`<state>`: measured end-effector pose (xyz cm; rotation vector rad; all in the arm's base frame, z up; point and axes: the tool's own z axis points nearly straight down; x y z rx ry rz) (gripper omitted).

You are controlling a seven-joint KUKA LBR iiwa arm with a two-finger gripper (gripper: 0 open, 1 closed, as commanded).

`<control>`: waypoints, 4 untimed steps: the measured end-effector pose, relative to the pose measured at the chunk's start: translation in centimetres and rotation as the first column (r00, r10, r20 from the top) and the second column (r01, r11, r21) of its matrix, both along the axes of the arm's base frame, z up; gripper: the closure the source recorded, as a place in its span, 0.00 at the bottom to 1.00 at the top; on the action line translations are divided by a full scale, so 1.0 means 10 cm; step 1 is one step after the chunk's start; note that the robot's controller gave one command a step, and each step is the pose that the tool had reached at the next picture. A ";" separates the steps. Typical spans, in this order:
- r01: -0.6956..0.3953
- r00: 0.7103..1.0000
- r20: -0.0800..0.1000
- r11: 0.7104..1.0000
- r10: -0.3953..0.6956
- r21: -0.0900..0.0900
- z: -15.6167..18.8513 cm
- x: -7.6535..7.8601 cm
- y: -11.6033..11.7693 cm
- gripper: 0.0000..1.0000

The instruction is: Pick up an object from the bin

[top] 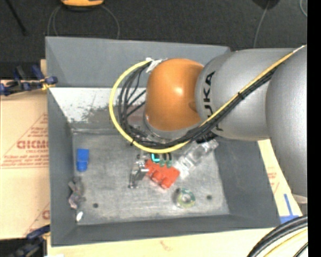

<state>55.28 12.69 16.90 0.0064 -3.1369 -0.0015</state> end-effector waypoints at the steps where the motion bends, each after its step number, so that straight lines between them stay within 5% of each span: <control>1: -0.080 0.997 0.003 0.997 0.080 -0.005 -0.50 0.17 -0.76 0.00; 2: -0.006 1.000 0.013 1.000 0.006 0.003 -0.96 0.22 -1.31 0.00; 3: -0.007 1.000 0.027 1.000 0.007 0.001 -0.92 0.26 -1.29 1.00; 4: -0.029 0.999 0.018 1.000 0.029 -0.003 0.61 0.36 -1.51 1.00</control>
Offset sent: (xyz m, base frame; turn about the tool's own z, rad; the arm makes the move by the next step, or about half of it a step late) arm 0.0164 -0.0696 -0.0478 -0.0869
